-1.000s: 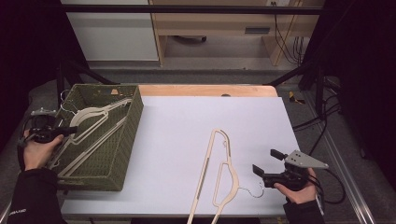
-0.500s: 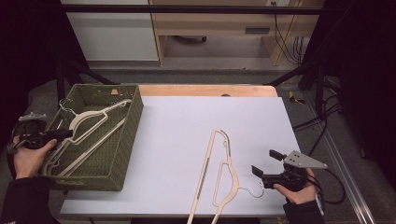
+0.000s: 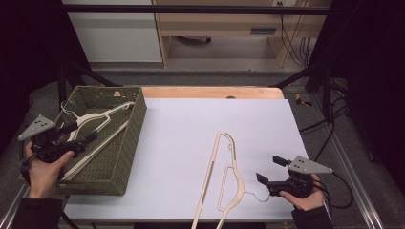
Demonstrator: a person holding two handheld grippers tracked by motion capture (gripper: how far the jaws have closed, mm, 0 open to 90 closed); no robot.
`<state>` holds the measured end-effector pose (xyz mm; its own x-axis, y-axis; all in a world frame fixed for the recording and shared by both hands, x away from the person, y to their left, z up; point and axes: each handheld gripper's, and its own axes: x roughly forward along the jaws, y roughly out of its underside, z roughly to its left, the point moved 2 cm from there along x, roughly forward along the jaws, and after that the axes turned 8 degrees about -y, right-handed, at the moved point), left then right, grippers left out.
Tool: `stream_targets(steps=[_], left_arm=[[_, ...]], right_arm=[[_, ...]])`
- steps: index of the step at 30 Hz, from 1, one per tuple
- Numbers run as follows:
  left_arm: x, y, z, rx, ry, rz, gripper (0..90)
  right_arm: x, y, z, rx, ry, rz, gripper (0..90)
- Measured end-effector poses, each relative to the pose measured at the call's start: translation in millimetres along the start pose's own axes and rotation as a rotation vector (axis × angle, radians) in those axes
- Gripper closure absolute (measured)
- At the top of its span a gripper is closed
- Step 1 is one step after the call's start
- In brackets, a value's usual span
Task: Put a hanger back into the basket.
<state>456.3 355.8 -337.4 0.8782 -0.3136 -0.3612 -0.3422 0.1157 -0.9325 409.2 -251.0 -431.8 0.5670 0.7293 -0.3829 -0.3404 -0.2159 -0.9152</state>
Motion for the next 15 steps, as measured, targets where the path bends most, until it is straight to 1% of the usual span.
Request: stream_targets(steps=[1,2,4,5,6,7,9,10,12,14,15], left_arm=[[-0.8,-0.7,-12.0,0.009,0.018,-0.007,11.3],[-1.3,-0.8,-19.2,0.013,0.033,-0.015,9.8],[-2.1,0.5,-41.2,0.033,0.077,-0.035,8.7],[-2.1,1.5,-48.5,0.039,0.089,-0.041,8.2],[-1.7,3.2,-58.3,0.047,0.110,-0.042,8.0],[-1.4,5.4,-67.0,0.067,0.128,-0.042,7.7],[2.2,11.2,-87.3,0.076,0.166,-0.050,7.6],[3.6,13.6,-93.6,0.078,0.177,-0.048,7.6],[8.2,22.1,-111.3,0.096,0.205,-0.040,7.6],[11.5,29.6,-123.1,0.108,0.218,-0.043,7.9],[13.6,33.8,-128.7,0.113,0.232,-0.042,8.3]], right_arm=[[0.4,0.8,0.6,-0.008,-0.001,0.007,12.4],[1.4,1.8,1.9,-0.010,-0.008,0.015,12.6],[3.1,3.5,3.6,-0.019,-0.014,0.028,13.3],[3.8,4.2,4.7,-0.021,-0.017,0.034,13.5],[4.4,4.8,5.2,-0.024,-0.019,0.036,13.7],[4.9,5.4,5.9,-0.029,-0.023,0.043,13.7],[5.6,6.4,6.4,-0.035,-0.027,0.047,14.3],[5.7,7.0,6.7,-0.034,-0.029,0.050,14.3],[5.9,8.5,6.5,-0.036,-0.033,0.051,14.8],[6.5,10.4,6.4,-0.035,-0.036,0.062,14.9],[7.0,11.4,6.2,-0.038,-0.036,0.068,15.5]])
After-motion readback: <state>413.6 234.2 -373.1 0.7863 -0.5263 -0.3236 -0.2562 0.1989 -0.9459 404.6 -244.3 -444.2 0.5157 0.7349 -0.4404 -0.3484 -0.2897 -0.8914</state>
